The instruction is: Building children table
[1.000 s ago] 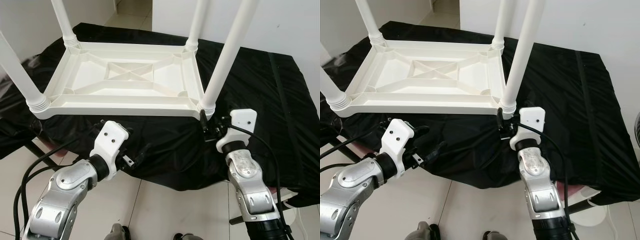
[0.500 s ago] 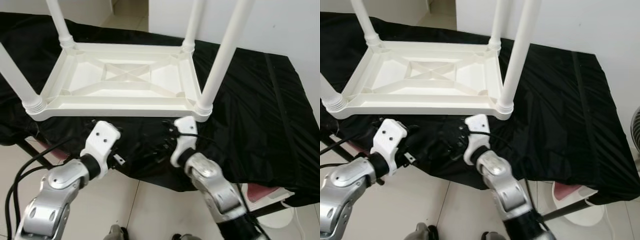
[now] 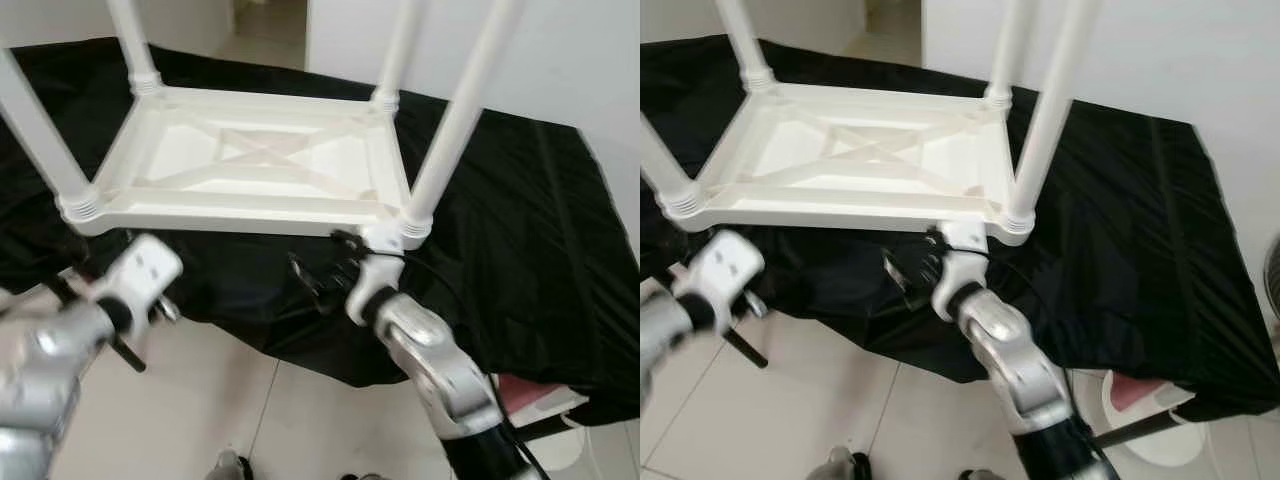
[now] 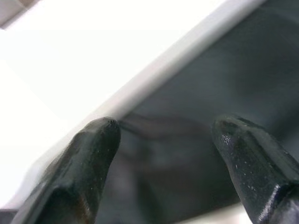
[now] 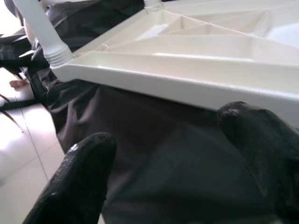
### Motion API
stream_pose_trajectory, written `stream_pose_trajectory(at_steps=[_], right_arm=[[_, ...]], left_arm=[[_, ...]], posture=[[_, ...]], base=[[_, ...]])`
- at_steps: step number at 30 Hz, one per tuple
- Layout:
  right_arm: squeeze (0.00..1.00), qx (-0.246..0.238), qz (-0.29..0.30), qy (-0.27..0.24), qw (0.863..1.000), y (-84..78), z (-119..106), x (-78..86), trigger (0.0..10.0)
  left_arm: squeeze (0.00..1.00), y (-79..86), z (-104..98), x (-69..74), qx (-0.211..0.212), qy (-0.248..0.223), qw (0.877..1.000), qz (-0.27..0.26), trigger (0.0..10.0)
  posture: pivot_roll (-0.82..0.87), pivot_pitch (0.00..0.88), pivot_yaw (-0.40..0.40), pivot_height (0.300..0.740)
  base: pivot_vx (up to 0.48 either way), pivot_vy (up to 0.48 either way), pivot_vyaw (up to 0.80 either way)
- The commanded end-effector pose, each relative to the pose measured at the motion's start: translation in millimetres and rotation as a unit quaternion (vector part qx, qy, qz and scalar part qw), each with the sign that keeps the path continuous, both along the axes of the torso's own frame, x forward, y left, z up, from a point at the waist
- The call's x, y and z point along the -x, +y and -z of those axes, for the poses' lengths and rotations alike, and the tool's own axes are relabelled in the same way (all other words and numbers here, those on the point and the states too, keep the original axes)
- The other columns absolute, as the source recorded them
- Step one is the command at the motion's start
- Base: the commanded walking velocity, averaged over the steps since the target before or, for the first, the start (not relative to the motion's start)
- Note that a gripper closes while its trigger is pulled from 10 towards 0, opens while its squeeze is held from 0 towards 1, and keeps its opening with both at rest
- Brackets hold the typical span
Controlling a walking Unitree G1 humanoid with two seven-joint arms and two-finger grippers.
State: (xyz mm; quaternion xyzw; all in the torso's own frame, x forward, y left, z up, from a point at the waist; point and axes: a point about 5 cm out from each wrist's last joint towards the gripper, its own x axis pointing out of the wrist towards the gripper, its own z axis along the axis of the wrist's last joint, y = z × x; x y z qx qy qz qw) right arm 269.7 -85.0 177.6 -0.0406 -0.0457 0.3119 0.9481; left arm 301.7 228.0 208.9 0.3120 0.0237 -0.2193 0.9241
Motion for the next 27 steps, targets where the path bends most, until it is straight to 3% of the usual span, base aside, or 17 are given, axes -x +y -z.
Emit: stream_pose_trajectory(at_steps=[1,3,6,8,12,17,21,27], right_arm=[[0.00,0.000,0.002,-0.001,1.000,-12.7,-3.3,4.0,10.0],[0.00,0.002,0.003,-0.001,1.000,-15.6,-2.8,4.7,10.0],[0.00,0.019,0.045,0.000,0.999,-38.2,1.3,4.9,10.0],[0.00,0.019,0.045,0.000,0.999,-38.2,1.3,4.9,10.0],[0.00,0.011,0.067,-0.020,0.998,-44.3,-12.8,5.5,10.0],[0.00,0.006,0.067,-0.028,0.997,-46.0,-21.9,9.6,10.0],[0.00,-0.006,0.057,-0.038,0.998,-52.1,-36.3,15.8,10.0],[0.00,0.001,0.035,-0.034,0.999,-55.2,-37.7,19.9,10.0]], left_arm=[[0.00,-7.4,-0.7,-8.5,-0.008,0.003,0.999,0.035,10.0],[0.00,-9.6,-2.3,-12.2,-0.008,0.002,0.999,0.042,10.0],[0.00,-32.3,-11.4,-42.6,-0.013,-0.002,0.996,0.085,10.0],[0.00,-32.3,-11.4,-42.6,-0.013,-0.002,0.996,0.085,10.0],[0.00,-42.3,-13.4,-63.3,-0.012,0.033,0.992,0.122,10.0],[0.00,-39.1,-14.5,-73.2,-0.023,0.047,0.990,0.127,10.0],[0.00,-27.2,-9.3,-84.3,-0.045,0.062,0.993,0.092,10.0],[0.00,-23.0,-0.7,-88.5,-0.049,0.077,0.993,0.071,10.0]], posture=[[-0.04,0.147,0.006,0.740],[-0.04,0.147,0.006,0.740],[-0.08,0.166,0.023,0.740],[-0.08,0.166,0.023,0.740],[-0.14,0.201,0.040,0.740],[-0.14,0.209,0.039,0.740],[-0.17,0.245,0.025,0.740],[-0.19,0.258,0.018,0.740]], base=[[0.000,0.000,0.00],[0.000,0.000,0.00],[0.000,0.000,0.00],[0.000,0.000,0.00],[0.000,0.000,0.00],[0.000,0.000,0.00],[0.000,0.000,0.00],[0.000,0.000,0.00]])
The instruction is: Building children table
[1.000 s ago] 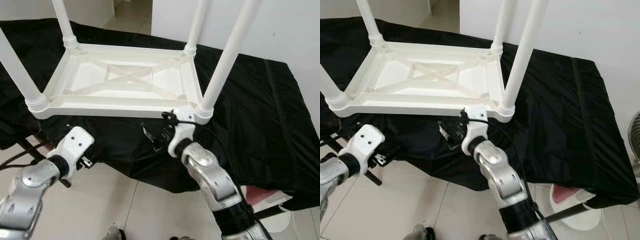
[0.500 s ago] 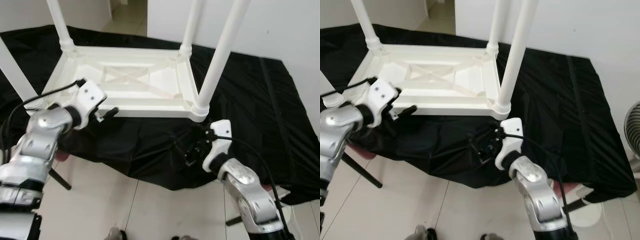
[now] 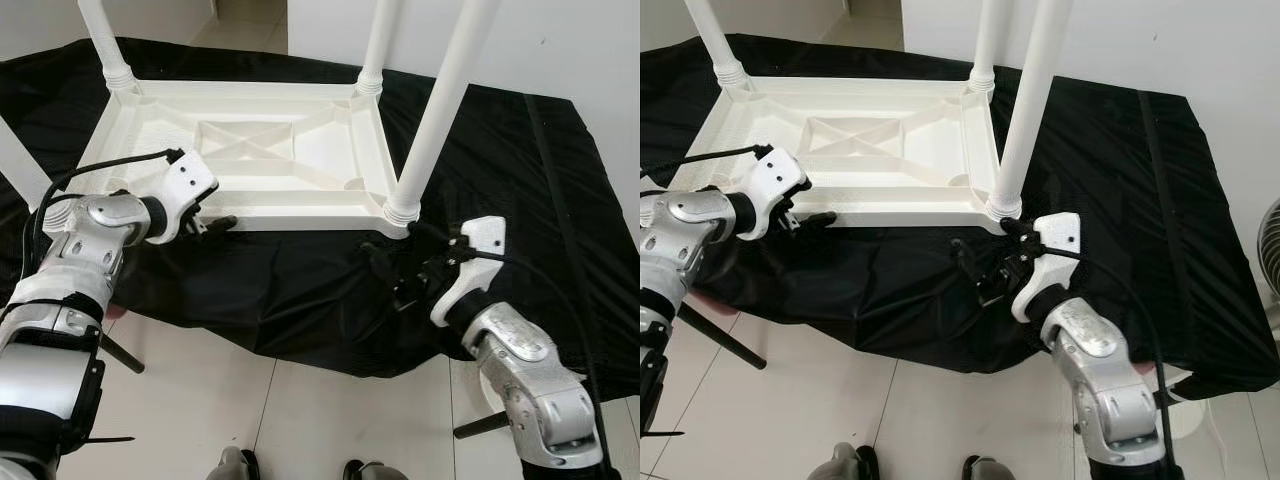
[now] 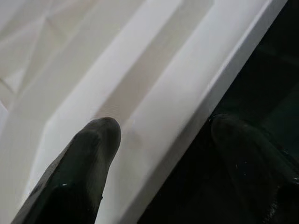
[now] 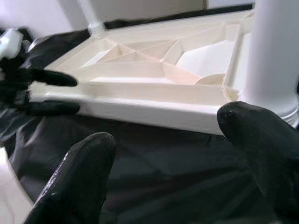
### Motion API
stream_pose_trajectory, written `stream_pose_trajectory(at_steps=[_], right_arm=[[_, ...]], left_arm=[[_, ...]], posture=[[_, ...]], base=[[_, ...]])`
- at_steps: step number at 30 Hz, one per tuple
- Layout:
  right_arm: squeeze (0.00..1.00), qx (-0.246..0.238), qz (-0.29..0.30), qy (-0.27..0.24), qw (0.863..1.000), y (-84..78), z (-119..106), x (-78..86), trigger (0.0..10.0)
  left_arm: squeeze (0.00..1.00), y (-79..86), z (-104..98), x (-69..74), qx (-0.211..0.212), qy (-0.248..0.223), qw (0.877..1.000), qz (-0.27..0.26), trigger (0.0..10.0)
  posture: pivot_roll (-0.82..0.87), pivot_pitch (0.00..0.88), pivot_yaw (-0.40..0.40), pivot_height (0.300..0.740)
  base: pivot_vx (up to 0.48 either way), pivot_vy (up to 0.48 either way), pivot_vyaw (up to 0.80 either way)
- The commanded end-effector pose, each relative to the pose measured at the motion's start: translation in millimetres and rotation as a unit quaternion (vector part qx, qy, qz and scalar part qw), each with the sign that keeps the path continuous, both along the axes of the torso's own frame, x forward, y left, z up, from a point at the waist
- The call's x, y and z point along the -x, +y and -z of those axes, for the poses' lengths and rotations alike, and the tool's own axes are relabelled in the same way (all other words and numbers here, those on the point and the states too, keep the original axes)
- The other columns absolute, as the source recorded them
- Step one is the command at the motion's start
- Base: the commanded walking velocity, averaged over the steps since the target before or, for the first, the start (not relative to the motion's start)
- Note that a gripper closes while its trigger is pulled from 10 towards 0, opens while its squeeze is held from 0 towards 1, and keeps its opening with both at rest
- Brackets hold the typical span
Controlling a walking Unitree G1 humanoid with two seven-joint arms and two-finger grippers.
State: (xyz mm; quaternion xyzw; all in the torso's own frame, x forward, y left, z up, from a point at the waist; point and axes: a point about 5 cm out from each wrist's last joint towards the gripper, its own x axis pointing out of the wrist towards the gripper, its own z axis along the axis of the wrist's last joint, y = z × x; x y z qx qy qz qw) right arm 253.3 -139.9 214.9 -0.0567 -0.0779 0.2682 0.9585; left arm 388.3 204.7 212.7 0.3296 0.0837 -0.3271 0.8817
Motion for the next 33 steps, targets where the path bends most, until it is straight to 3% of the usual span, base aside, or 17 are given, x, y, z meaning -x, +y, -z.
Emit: stream_pose_trajectory(at_steps=[1,13,14,15,21,26,33], right_arm=[[0.00,0.003,-0.013,0.006,1.000,-1.2,-0.1,4.6,10.0],[0.00,0.015,-0.031,0.016,0.999,-1.0,-2.9,12.1,10.0],[0.00,0.012,-0.032,0.017,0.999,0.5,-3.3,12.8,10.0],[0.00,0.009,-0.034,0.019,0.999,2.2,-2.9,13.6,10.0],[0.00,0.001,-0.043,0.024,0.999,8.0,-0.8,13.7,10.0],[0.00,-0.004,-0.050,0.028,0.998,13.3,0.8,12.6,10.0],[0.00,-0.011,-0.053,0.030,0.998,18.8,2.2,10.5,10.0]], left_arm=[[0.00,0.7,5.3,-2.8,-0.012,-0.006,1.000,-0.021,10.0],[0.00,3.8,19.4,-5.1,-0.020,0.030,0.999,-0.038,10.0],[0.00,6.1,17.9,-5.4,-0.014,0.034,0.999,-0.040,1.6],[0.00,8.4,16.0,-5.2,-0.002,0.040,0.998,-0.040,0.0],[0.00,12.4,14.6,-2.4,0.016,0.064,0.998,-0.021,0.0],[0.00,5.6,18.8,-1.1,0.032,0.089,0.996,0.000,0.0],[0.00,-21.2,18.4,-7.3,0.081,0.084,0.993,-0.006,0.0]], posture=[[-0.19,0.258,0.018,0.740],[-0.21,0.265,0.019,0.740],[-0.21,0.265,0.019,0.740],[-0.20,0.263,0.026,0.740],[-0.19,0.260,0.029,0.740],[-0.17,0.259,0.031,0.740],[-0.14,0.251,0.034,0.740]], base=[[0.000,0.000,0.00],[0.000,0.000,0.00],[0.000,0.000,0.00],[0.000,0.000,0.00],[0.000,0.000,0.00],[0.000,0.000,0.00],[0.000,0.000,0.00]])
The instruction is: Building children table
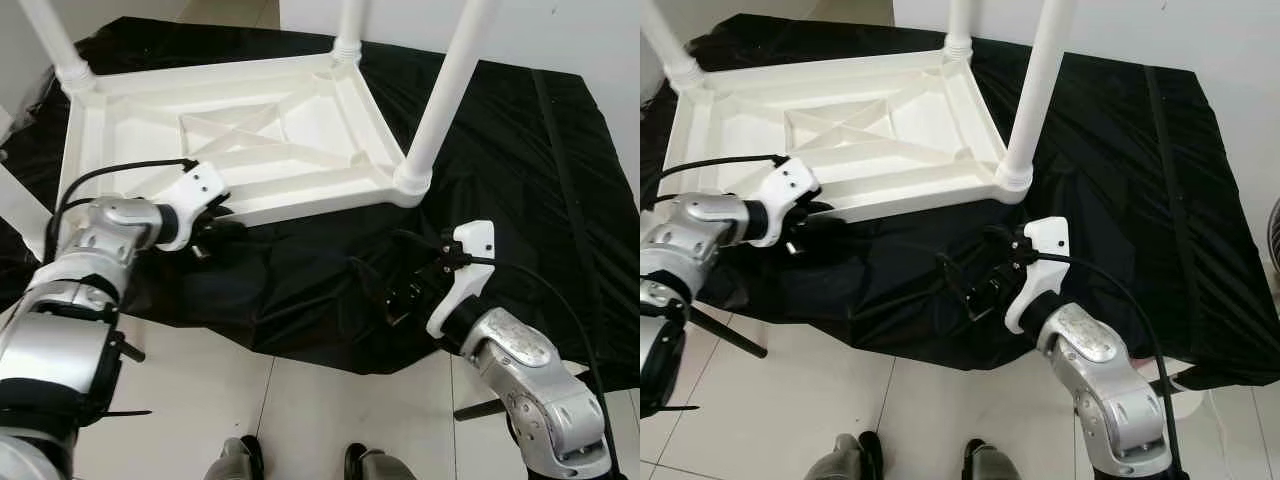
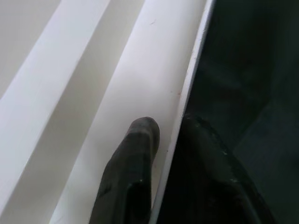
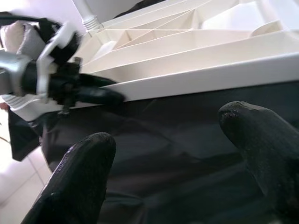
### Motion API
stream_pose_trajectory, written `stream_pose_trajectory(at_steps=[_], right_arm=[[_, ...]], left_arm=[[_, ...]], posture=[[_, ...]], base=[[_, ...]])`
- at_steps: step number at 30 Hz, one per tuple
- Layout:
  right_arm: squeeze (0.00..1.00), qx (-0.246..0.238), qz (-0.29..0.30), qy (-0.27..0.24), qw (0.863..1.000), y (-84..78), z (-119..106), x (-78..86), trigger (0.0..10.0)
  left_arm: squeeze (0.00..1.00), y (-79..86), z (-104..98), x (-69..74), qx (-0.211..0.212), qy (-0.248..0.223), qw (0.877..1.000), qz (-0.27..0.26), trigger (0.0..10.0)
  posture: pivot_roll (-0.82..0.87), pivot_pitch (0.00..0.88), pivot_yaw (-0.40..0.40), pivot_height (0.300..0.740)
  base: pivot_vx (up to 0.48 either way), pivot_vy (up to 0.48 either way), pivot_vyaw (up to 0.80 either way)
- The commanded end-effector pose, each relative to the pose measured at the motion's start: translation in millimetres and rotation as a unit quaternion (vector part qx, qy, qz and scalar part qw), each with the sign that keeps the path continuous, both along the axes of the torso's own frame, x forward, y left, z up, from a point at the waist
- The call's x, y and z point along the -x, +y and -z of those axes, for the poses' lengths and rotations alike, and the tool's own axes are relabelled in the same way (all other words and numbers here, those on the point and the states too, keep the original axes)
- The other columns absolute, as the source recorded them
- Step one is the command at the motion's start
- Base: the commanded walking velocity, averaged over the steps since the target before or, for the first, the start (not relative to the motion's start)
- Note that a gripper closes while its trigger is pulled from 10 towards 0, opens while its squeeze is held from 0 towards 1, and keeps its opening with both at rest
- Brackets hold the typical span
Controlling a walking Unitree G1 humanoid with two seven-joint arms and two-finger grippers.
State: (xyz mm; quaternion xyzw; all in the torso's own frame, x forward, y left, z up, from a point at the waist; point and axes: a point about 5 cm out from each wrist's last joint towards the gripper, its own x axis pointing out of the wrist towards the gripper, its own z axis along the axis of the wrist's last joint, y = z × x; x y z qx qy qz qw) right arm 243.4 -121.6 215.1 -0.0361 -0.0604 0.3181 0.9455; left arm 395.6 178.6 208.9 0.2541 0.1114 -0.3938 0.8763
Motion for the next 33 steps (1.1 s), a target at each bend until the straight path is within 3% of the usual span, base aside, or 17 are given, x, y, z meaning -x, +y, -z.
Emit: stream_pose_trajectory(at_steps=[1,6,7,8,9,10,14,15,17,18,23,24,26,29,30,33], right_arm=[[0.00,-0.001,-0.001,0.006,1.000,0.5,2.4,0.5,10.0],[0.00,0.001,0.003,0.009,1.000,4.1,5.7,-1.7,10.0],[0.00,0.001,0.003,0.009,1.000,4.1,5.7,-1.7,10.0],[0.00,0.001,0.005,0.008,1.000,4.8,6.3,-3.5,10.0],[0.00,0.001,0.007,0.008,1.000,4.9,6.4,-4.4,10.0],[0.00,0.003,0.008,0.006,1.000,4.7,6.3,-5.7,10.0],[0.00,0.005,0.014,0.004,1.000,3.6,6.4,-9.4,10.0],[0.00,0.004,0.015,0.004,1.000,3.3,6.3,-9.9,10.0],[0.00,0.004,0.016,0.004,1.000,3.4,6.4,-10.3,10.0],[0.00,0.003,0.017,0.003,1.000,4.0,6.8,-11.0,10.0],[0.00,0.001,0.018,0.002,1.000,5.4,7.6,-11.5,10.0],[0.00,0.001,0.018,0.001,1.000,6.0,8.0,-11.5,10.0],[0.00,0.001,0.018,0.001,1.000,6.4,8.4,-11.7,10.0],[0.00,-0.001,0.021,0.000,1.000,6.5,10.0,-12.9,10.0],[0.00,-0.001,0.022,0.000,1.000,6.4,10.5,-13.3,10.0],[0.00,-0.001,0.022,-0.001,1.000,6.5,11.1,-14.2,10.0]], left_arm=[[0.00,5.0,14.6,0.0,0.016,0.016,0.998,-0.051,0.0],[0.00,-31.4,7.0,0.8,0.035,-0.017,0.999,0.006,0.0],[0.00,-31.4,7.0,0.8,0.035,-0.017,0.999,0.006,0.0],[0.00,-47.2,4.7,3.9,0.036,-0.033,0.998,0.036,8.3],[0.00,-54.3,3.7,5.8,0.038,-0.039,0.997,0.050,8.3],[0.00,-64.9,3.0,8.3,0.041,-0.042,0.996,0.062,10.0],[0.00,-92.5,-0.2,17.3,0.034,-0.071,0.993,0.091,10.0],[0.22,-95.8,-1.1,19.1,0.028,-0.083,0.991,0.097,10.0],[0.22,-97.1,-1.5,20.3,0.025,-0.090,0.991,0.100,10.0],[1.00,-99.2,-3.9,22.4,0.023,-0.110,0.988,0.103,10.0],[1.00,-99.3,-13.6,22.6,0.041,-0.153,0.985,0.075,10.0],[0.00,-96.8,-21.5,24.4,0.062,-0.172,0.980,0.073,10.0],[0.00,-94.9,-27.0,27.1,0.077,-0.184,0.977,0.072,10.0],[0.00,-84.9,-47.8,38.7,0.135,-0.223,0.964,0.057,10.0],[1.00,-82.1,-49.6,42.6,0.142,-0.224,0.963,0.054,10.0],[1.00,-78.2,-49.2,48.8,0.133,-0.233,0.962,0.048,10.0]], posture=[[-0.14,0.251,0.034,0.740],[-0.13,0.245,0.031,0.740],[-0.13,0.245,0.031,0.740],[-0.13,0.241,0.028,0.740],[-0.13,0.241,0.028,0.740],[-0.13,0.241,0.028,0.740],[-0.13,0.234,0.026,0.740],[-0.13,0.234,0.026,0.740],[-0.13,0.226,0.025,0.740],[-0.13,0.219,0.028,0.740],[-0.12,0.215,0.030,0.740],[-0.12,0.206,0.033,0.740],[-0.12,0.206,0.033,0.740],[-0.12,0.194,0.034,0.740],[-0.11,0.191,0.033,0.740],[-0.11,0.184,0.033,0.740]], base=[[0.000,0.000,0.00],[0.000,0.000,0.00],[0.000,0.000,0.00],[0.000,0.000,0.00],[0.000,0.000,0.00],[0.000,0.000,0.00],[0.000,0.000,0.00],[0.000,0.000,0.00],[0.000,0.000,0.00],[0.000,0.000,0.00],[0.000,0.000,0.00],[0.000,0.000,0.00],[0.000,0.000,0.00],[0.000,0.000,0.00],[0.000,0.000,0.00],[0.000,0.000,0.00]])
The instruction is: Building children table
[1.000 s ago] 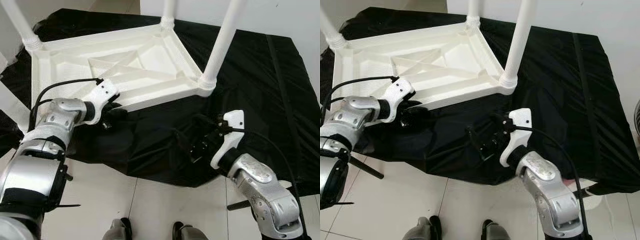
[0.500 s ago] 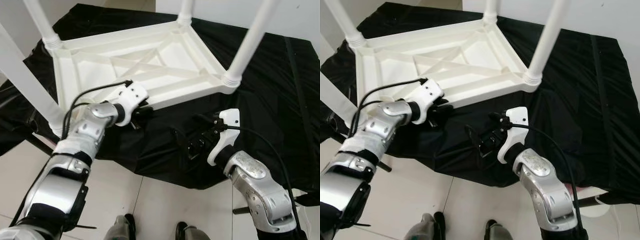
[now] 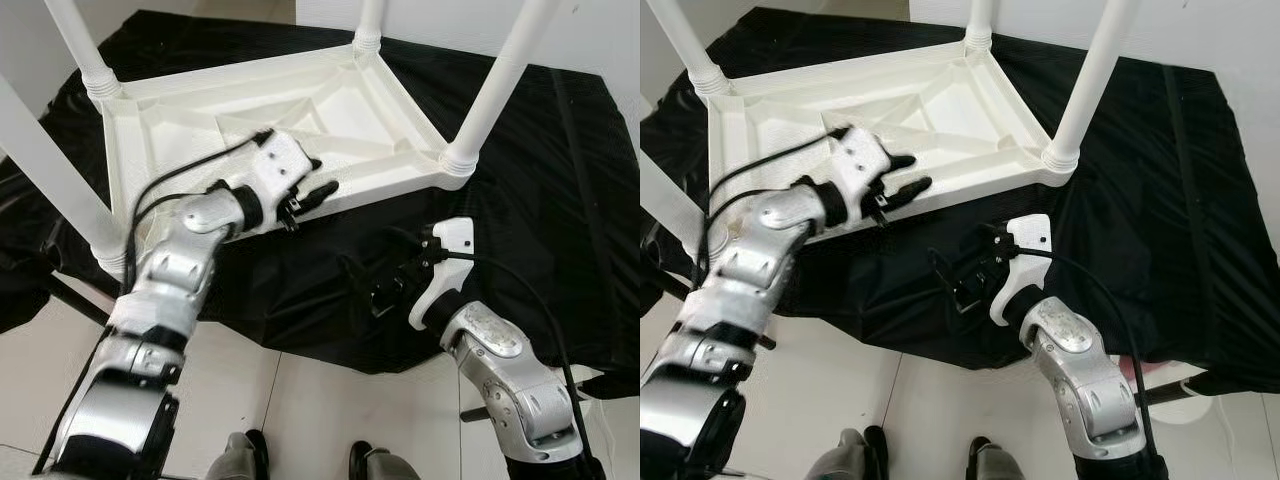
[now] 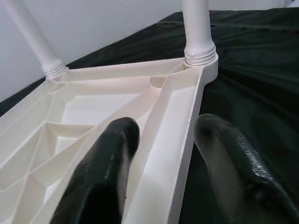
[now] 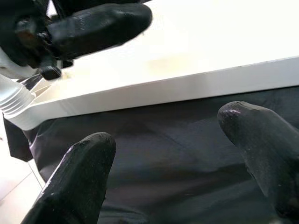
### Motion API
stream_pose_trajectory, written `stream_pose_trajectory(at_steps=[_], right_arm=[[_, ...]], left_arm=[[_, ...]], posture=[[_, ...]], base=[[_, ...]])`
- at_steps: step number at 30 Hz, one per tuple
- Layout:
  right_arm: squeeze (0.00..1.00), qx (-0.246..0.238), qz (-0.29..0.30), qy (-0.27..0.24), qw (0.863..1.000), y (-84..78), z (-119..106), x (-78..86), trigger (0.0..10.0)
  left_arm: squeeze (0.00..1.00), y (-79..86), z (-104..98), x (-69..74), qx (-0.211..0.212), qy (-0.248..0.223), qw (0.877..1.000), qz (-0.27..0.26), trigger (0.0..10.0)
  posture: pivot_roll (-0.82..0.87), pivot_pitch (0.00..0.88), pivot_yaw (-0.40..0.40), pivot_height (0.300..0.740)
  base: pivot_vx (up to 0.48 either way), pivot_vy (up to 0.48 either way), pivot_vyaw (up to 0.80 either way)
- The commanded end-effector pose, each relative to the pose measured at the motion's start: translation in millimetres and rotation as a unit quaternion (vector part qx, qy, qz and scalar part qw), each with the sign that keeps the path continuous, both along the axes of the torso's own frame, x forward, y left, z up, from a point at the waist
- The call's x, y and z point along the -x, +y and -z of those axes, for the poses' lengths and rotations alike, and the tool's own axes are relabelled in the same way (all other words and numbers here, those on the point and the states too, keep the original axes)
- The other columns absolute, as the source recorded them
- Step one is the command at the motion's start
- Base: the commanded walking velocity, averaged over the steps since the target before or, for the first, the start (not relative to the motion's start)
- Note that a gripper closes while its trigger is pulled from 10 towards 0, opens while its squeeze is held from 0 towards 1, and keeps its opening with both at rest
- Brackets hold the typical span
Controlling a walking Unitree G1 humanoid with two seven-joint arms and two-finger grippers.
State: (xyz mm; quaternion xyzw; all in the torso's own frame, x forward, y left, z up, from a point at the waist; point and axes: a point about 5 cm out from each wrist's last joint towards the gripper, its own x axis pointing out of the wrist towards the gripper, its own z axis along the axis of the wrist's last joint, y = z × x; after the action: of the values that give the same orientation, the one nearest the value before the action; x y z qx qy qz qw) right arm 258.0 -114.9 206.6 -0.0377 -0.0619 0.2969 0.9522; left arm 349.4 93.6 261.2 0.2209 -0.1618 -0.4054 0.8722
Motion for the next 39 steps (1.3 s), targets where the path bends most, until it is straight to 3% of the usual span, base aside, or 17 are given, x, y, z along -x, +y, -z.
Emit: stream_pose_trajectory(at_steps=[1,9,11,13,15,21,25,26,27,29,32,33,34,35,36,38,39], right_arm=[[0.00,-0.001,0.000,0.001,1.000,-0.3,2.9,-0.6,10.0],[0.00,0.001,0.007,-0.001,1.000,-2.7,5.7,-4.0,10.0],[0.00,0.005,0.012,-0.002,1.000,-5.0,7.8,-5.6,10.0],[0.00,0.007,0.014,-0.004,1.000,-5.5,8.3,-6.1,10.0],[0.00,0.007,0.015,-0.005,1.000,-5.7,8.7,-6.9,10.0],[0.00,0.004,0.015,-0.008,1.000,-5.5,7.8,-8.8,10.0],[0.00,0.003,0.015,-0.010,1.000,-5.5,7.7,-9.7,10.0],[0.00,0.002,0.014,-0.011,1.000,-4.9,7.9,-10.2,10.0],[0.00,0.002,0.014,-0.011,1.000,-4.9,7.9,-10.2,10.0],[0.00,0.001,0.013,-0.013,1.000,-4.2,8.1,-11.4,10.0],[0.00,0.000,0.014,-0.015,1.000,-4.0,8.0,-11.8,10.0],[0.00,0.000,0.014,-0.017,1.000,-4.2,7.1,-12.0,10.0],[0.00,0.000,0.014,-0.017,1.000,-4.2,7.1,-12.0,10.0],[0.00,0.000,0.015,-0.018,1.000,-4.2,6.8,-12.0,10.0],[0.00,0.000,0.015,-0.018,1.000,-4.2,6.8,-12.0,10.0],[0.00,0.003,0.010,-0.022,1.000,-3.9,5.6,-11.7,10.0],[0.00,0.003,0.010,-0.022,1.000,-3.9,5.6,-11.7,10.0]], left_arm=[[0.00,10.9,5.0,8.8,-0.004,-0.009,0.999,-0.033,10.0],[0.00,42.4,16.4,30.7,-0.017,0.020,0.998,-0.054,10.0],[0.00,67.0,19.3,43.8,0.002,0.055,0.996,-0.072,10.0],[0.00,76.3,17.4,48.8,0.013,0.061,0.994,-0.086,10.0],[0.00,90.4,5.8,53.4,0.081,0.074,0.988,-0.112,10.0],[0.00,109.8,-6.4,58.2,0.111,0.059,0.979,-0.158,10.0],[0.00,118.4,-11.6,60.5,0.086,0.030,0.976,-0.196,10.0],[0.00,121.4,-5.0,66.8,0.041,0.052,0.983,-0.174,10.0],[0.00,121.4,-5.0,66.8,0.041,0.052,0.983,-0.174,10.0],[0.00,128.9,13.5,86.4,-0.045,0.120,0.983,-0.130,10.0],[0.00,133.6,22.3,93.8,-0.078,0.148,0.978,-0.125,10.0],[0.00,148.3,42.6,102.6,-0.125,0.200,0.959,-0.159,10.0],[0.00,148.3,42.6,102.6,-0.125,0.200,0.959,-0.159,10.0],[0.00,157.7,52.8,105.8,-0.143,0.220,0.947,-0.186,10.0],[0.00,157.7,52.8,105.8,-0.143,0.220,0.947,-0.186,10.0],[0.00,189.3,68.5,108.8,-0.136,0.248,0.915,-0.287,10.0],[0.00,189.3,68.5,108.8,-0.136,0.248,0.915,-0.287,10.0]], posture=[[-0.10,0.182,0.032,0.740],[-0.10,0.174,0.037,0.740],[-0.08,0.171,0.045,0.740],[-0.08,0.171,0.045,0.740],[-0.08,0.168,0.046,0.740],[-0.07,0.165,0.047,0.740],[-0.07,0.165,0.047,0.740],[-0.06,0.163,0.049,0.740],[-0.06,0.163,0.049,0.740],[-0.06,0.163,0.055,0.740],[-0.06,0.162,0.056,0.740],[-0.06,0.165,0.061,0.740],[-0.06,0.165,0.061,0.740],[-0.06,0.165,0.061,0.740],[-0.06,0.165,0.061,0.740],[-0.06,0.164,0.058,0.740],[-0.06,0.164,0.058,0.740]], base=[[0.000,0.000,0.00],[0.000,0.000,0.00],[0.000,0.000,0.00],[0.000,0.000,0.00],[0.000,0.000,0.00],[0.000,0.000,0.00],[0.000,0.000,0.00],[0.000,0.000,0.00],[0.000,0.000,0.00],[0.000,0.000,0.00],[0.000,0.000,0.00],[0.000,0.000,0.00],[0.000,0.000,0.00],[0.000,0.000,0.00],[0.000,0.000,0.00],[0.000,0.000,0.00],[0.000,0.000,0.00]])
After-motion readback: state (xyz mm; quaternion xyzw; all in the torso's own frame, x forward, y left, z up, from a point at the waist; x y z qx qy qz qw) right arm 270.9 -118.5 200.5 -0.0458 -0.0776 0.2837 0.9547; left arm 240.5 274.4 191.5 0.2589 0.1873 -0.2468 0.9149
